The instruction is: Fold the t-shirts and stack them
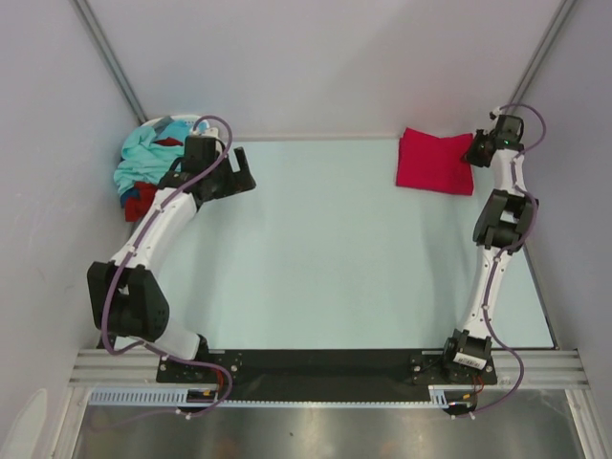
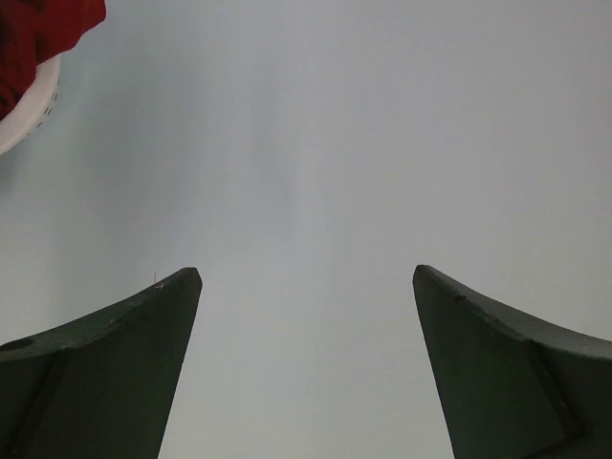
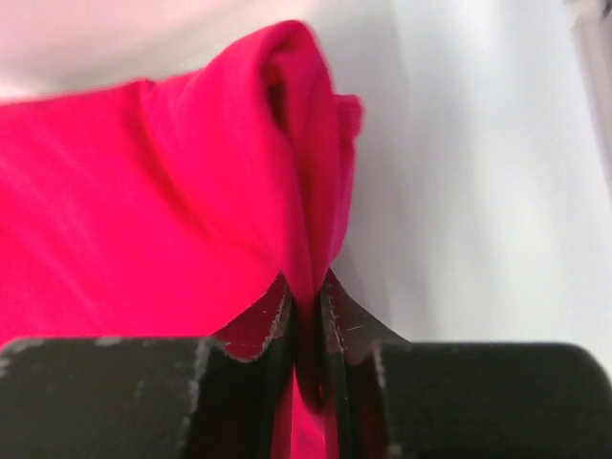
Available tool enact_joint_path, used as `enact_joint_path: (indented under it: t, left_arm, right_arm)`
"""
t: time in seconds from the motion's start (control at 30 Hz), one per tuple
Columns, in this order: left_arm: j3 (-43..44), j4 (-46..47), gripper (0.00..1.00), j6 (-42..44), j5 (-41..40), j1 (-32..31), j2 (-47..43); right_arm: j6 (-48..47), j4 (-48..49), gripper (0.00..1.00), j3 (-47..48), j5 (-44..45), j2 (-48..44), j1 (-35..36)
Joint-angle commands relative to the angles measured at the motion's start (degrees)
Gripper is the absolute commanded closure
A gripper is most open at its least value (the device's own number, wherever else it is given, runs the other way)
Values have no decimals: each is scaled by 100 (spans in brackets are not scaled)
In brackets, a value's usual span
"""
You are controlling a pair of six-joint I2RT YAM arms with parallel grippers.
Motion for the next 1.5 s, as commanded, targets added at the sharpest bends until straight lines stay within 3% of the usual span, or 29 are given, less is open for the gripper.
enact_joint_path:
  t: [0.0,0.07,0.1,0.13,0.2,0.23,0.37,0.47,0.63,0.83,1.0,1.13,1.23,1.27,1.37,1.47]
  left_arm:
    - [261,81,0,51,41,44,-71]
    - [165,108,0,78,33,53,-159]
    - [121,125,0,78,24,44,-203]
    - [42,125,0,69,7,44,-308]
    - [-46,152,0,43,6,44,-431]
    - [-142,178,1,16,24,44,-571]
    - [-380,336,0,42,42,44,-966]
    - [-547,485,1,51,-29,44,-1300]
    - [-986,915,0,52,540,44,-1601]
    - [-1329,1276,1,-212,999,-8,-1706]
    - [-1514,1382,1,-405,1148,-17,-1830]
    - [-1505,1707,1,-660,1290,-263,-1523]
    - [-1514,1918,1,-810,1210,-439,-1338]
    - [-1514,1953,1,-854,1237,-456,-1311]
    - [-1593,2076,1,-924,1202,-474,-1302]
    - [-1672,2077,1,-846,1070,-474,-1354]
  right_arm:
    - [428,1223,80,313,-450,46,-182]
    - [569,1469,65,322,-556,108,-156]
    - [569,1479,41,339,-452,117,-138]
    - [569,1435,28,374,-338,126,-129]
    - [499,1076,7,532,-179,-31,-129]
    - [420,970,2,489,-153,-154,-129]
    - [34,636,0,173,602,-1164,-59]
    - [-72,687,0,-230,437,-2078,47]
    - [120,1609,0,-2242,217,-3519,345]
    - [526,1453,0,-3350,-22,-3899,941]
    - [139,794,0,-3343,1199,-3733,1698]
    - [490,1065,0,-3493,1753,-3479,2129]
    - [140,795,0,-2723,2842,-2707,2472]
    - [-1,515,0,-1910,3088,-2452,2586]
    - [-186,-471,0,-658,3687,-1502,2683]
    - [-64,-482,0,-723,3550,-1438,2605]
